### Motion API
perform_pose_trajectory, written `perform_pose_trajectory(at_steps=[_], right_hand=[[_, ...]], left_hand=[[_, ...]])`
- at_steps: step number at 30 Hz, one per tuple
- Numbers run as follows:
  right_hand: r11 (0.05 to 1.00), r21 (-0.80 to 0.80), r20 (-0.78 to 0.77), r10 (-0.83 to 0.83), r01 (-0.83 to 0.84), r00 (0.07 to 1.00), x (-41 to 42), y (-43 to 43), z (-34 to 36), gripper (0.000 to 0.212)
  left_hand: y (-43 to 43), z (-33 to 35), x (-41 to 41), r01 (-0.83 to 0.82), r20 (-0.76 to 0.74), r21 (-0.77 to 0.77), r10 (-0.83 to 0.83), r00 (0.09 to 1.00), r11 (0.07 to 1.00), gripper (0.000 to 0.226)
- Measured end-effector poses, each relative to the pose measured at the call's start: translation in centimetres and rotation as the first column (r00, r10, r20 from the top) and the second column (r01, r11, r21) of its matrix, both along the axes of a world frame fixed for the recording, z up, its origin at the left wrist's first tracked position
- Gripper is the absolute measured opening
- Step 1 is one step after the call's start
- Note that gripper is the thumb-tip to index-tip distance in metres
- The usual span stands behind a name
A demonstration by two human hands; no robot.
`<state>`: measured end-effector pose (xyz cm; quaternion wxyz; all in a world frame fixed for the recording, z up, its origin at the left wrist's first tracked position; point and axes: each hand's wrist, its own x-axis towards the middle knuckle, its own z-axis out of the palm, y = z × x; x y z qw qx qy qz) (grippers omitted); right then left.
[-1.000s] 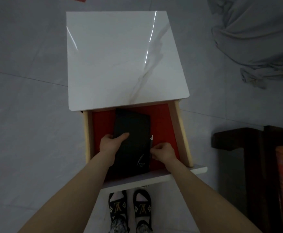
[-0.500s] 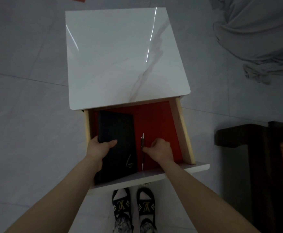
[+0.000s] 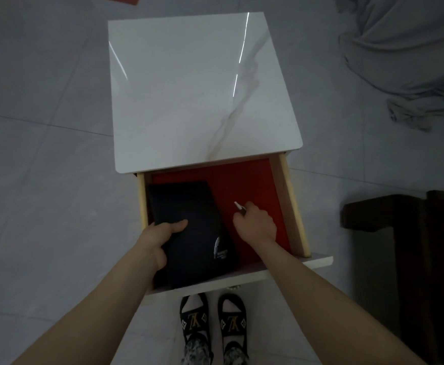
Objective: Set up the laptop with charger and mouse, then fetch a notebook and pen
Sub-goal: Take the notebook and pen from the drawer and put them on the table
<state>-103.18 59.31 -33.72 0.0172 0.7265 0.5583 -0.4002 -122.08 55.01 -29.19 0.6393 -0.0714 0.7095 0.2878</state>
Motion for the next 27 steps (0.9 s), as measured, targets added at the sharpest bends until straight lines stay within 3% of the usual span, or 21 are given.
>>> perform_pose_trajectory(at_steps=[7, 10, 12, 15, 19, 20, 22, 24, 27], right_hand=[[0.967, 0.014, -0.195, -0.245, 0.253, 0.950, 4.4, 1.4, 6.4, 0.038], [0.892, -0.048, -0.378, -0.433, 0.450, 0.818, 5.8, 1.3, 11.1, 0.030], [0.844, -0.136, -0.490, -0.513, 0.519, 0.705, 6.1, 0.8, 15.9, 0.042], [0.840, -0.278, -0.606, -0.530, 0.466, 0.593, 5.4, 0.0, 22.6, 0.060], [0.862, -0.261, -0.800, -0.445, 0.434, 0.402, 4.1, -0.2, 31.1, 0.054], [0.867, -0.209, -0.830, -0.401, 0.452, 0.387, 3.9, 0.0, 33.4, 0.047], [0.872, -0.076, -0.832, -0.322, 0.483, 0.452, 3.6, 0.2, 37.1, 0.027], [0.849, 0.027, -0.801, -0.298, 0.528, 0.519, 3.9, -0.2, 40.2, 0.024], [0.795, 0.092, -0.804, -0.296, 0.600, 0.515, 5.7, -1.7, 44.0, 0.019]], left_hand=[[-0.6, 6.0, 0.4, -0.029, 0.134, -0.035, 0.033, 0.990, 0.999, 0.056], [0.3, 10.1, 0.7, -0.080, 0.183, 0.046, 0.071, 0.981, 0.996, 0.056], [1.3, 14.0, 1.2, -0.155, 0.216, 0.139, 0.122, 0.969, 0.978, 0.053], [2.9, 19.5, 2.5, -0.319, 0.300, 0.301, 0.228, 0.926, 0.899, 0.052], [4.4, 26.3, 4.7, -0.492, 0.394, 0.458, 0.327, 0.859, 0.740, 0.051], [4.8, 28.2, 5.2, -0.523, 0.426, 0.475, 0.336, 0.840, 0.707, 0.050], [5.2, 31.1, 6.2, -0.550, 0.457, 0.506, 0.335, 0.824, 0.665, 0.050], [5.1, 34.1, 7.1, -0.530, 0.464, 0.560, 0.289, 0.837, 0.637, 0.047], [4.3, 38.3, 8.4, -0.453, 0.475, 0.650, 0.138, 0.869, 0.610, 0.042]])
